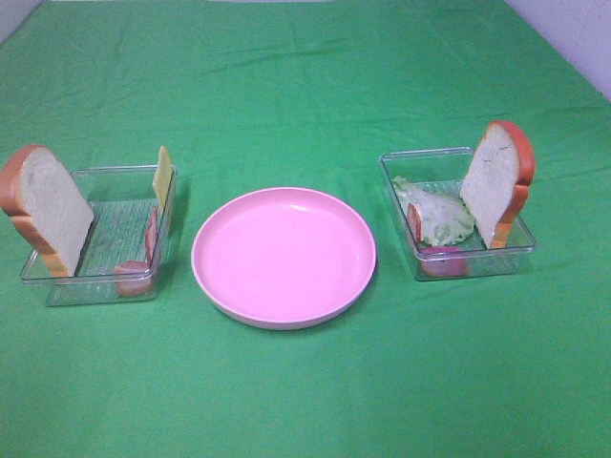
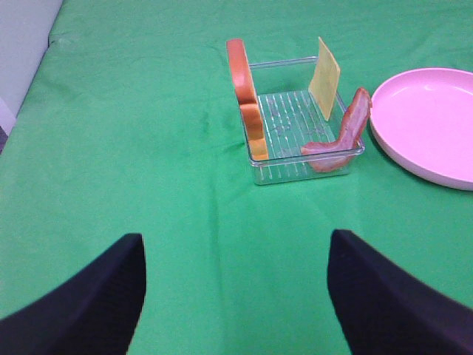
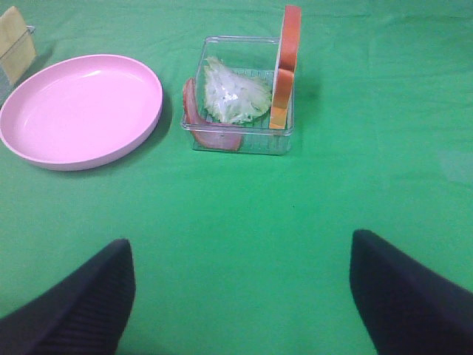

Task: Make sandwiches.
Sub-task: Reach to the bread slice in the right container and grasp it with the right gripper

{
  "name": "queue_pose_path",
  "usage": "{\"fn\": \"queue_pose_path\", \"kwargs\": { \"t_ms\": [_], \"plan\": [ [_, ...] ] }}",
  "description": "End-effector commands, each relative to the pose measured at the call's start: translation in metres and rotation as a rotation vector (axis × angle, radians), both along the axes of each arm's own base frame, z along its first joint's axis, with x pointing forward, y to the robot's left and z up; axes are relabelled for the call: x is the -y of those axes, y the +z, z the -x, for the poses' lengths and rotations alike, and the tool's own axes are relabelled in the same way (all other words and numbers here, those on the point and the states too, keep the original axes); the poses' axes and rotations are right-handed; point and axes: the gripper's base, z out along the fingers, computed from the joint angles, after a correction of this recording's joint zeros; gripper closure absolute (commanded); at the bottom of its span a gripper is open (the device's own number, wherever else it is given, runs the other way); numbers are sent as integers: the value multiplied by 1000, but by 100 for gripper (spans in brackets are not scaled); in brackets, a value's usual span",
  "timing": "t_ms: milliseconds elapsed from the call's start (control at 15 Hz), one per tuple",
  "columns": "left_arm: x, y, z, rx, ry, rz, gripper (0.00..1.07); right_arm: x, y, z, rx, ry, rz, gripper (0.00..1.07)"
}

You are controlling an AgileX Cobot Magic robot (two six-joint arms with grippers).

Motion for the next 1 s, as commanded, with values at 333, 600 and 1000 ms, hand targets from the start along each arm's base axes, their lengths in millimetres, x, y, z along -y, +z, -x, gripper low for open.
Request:
{"fn": "queue_pose_path", "kwargs": {
  "t_ms": [333,600,1000],
  "plan": [
    [0,-1,2,24,5,2,39,0,0,2,22,-1,-2,31],
    [0,-1,2,24,5,2,39,0,0,2,22,-1,-2,31],
    [0,-1,2,24,5,2,39,0,0,2,22,-1,-2,31]
  ]
}}
